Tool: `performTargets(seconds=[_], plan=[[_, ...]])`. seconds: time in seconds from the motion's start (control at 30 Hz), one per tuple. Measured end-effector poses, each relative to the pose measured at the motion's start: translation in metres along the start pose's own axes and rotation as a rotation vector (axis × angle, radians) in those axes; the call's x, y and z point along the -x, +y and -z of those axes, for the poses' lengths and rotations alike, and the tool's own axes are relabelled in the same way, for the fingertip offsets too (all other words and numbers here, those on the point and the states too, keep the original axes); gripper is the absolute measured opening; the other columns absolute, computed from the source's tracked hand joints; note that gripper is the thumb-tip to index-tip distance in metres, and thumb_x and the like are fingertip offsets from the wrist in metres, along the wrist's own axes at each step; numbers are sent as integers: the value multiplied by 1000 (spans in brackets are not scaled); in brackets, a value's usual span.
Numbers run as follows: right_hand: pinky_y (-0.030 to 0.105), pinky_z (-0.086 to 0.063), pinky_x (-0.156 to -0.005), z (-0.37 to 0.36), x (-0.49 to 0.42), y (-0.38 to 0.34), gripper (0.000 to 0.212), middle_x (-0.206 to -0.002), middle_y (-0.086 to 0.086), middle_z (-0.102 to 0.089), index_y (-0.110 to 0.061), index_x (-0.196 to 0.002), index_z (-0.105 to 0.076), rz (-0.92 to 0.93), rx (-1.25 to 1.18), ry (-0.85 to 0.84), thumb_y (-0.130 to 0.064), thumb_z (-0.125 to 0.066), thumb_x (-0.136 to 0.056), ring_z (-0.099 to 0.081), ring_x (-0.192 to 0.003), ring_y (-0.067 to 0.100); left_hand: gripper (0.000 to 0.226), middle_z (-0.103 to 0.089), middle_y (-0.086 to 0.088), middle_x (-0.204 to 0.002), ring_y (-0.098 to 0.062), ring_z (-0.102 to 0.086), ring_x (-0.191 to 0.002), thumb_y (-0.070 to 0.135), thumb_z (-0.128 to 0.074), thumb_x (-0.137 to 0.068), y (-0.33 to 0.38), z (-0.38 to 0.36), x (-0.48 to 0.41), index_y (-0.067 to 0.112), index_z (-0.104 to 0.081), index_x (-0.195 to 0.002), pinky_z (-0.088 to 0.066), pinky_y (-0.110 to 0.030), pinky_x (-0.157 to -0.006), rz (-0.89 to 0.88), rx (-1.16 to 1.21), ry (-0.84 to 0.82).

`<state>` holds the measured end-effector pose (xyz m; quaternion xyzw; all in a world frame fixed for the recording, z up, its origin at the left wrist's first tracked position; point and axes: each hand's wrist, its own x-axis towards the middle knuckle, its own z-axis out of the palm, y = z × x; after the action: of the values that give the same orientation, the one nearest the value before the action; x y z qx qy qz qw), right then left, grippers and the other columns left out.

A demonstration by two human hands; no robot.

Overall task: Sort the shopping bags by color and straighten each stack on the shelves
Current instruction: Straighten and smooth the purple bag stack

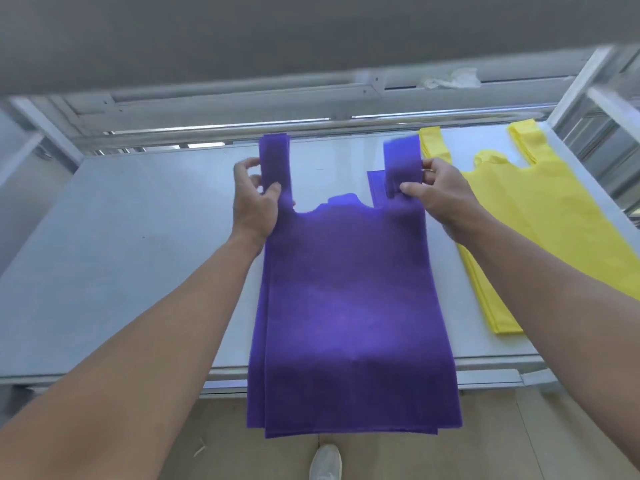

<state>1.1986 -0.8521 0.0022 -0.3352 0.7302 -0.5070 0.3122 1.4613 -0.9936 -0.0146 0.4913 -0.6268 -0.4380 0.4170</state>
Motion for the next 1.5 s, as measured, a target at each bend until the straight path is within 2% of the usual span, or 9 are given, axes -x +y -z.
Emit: performTargets(seconds=[0.17,0.3,0.47,0.7,0.8,0.9,1.13,1.23,1.5], plan=[[34,-55,-82,-18,-14,13,51,-123,5,-68,-18,-142,-50,-124,157,-36,-13,-68,-95,-68,-95,18,63,-57,-2,-117,-28,-63,-107,14,-57,-98,-17,-6,-9,21,-32,-155,-55,-42,-94,119,-258,-71],[37,-47,-102,-21,0,10,66,-140,8,-55,-13,-154,-40,-51,456,44,-24,-67,-95,-54,-128,25,63,-49,-9,-139,-26,-55,-126,9,-60,-92,-15,-5,9,16,-40,-152,-51,-39,-102,44,-369,-42],[37,-43,-105,-11,102,30,56,-131,14,-62,-4,-142,-52,66,525,28,-16,-71,-91,-59,-121,31,43,-53,-4,-130,-8,-61,-104,6,-61,-91,-24,31,93,16,-59,-133,-42,-20,-93,60,-374,-12],[31,-48,-100,18,258,52,46,-120,4,-66,-10,-134,-60,-45,505,1,-9,-69,-89,-64,-111,19,37,-64,0,-123,-17,-65,-108,6,-59,-92,-14,81,236,13,-63,-128,-51,-37,-102,191,-389,54],[38,-47,-95,28,285,46,38,-117,8,-69,-10,-129,-60,-186,621,-34,-28,-63,-96,-63,-114,28,28,-64,-8,-115,-26,-64,-101,23,-57,-89,-10,85,270,14,-53,-115,-54,-43,-91,414,-434,132],[39,-43,-95,29,277,48,54,-125,13,-69,-9,-133,-59,-363,695,-176,-52,-50,-101,-59,-125,34,42,-66,-17,-115,-34,-64,-104,37,-51,-97,-10,87,269,1,-56,-118,-46,-39,-81,653,-436,28],[37,-47,-87,3,277,51,44,-109,8,-68,-10,-113,-62,-391,491,-267,-51,-56,-98,-63,-104,29,68,-53,-18,-148,-40,-53,-133,56,-32,-102,-5,84,264,6,-43,-147,-45,-51,-112,688,-449,-335],[50,-61,-87,1,281,53,44,-118,11,-67,-11,-118,-54,-498,227,-174,-46,-61,-92,-71,-101,33,60,-53,-16,-145,-37,-56,-128,50,-32,-106,1,81,271,7,-41,-147,-49,-52,-107,669,-404,-333],[23,-57,-56,5,301,52,20,-120,14,-71,-4,-122,-58,-616,-194,-148,-2,-54,-102,-79,-81,24,27,-62,-7,-122,-19,-74,-81,28,-42,-111,-12,91,290,11,-57,-126,-61,-32,-56,706,-20,-237]])
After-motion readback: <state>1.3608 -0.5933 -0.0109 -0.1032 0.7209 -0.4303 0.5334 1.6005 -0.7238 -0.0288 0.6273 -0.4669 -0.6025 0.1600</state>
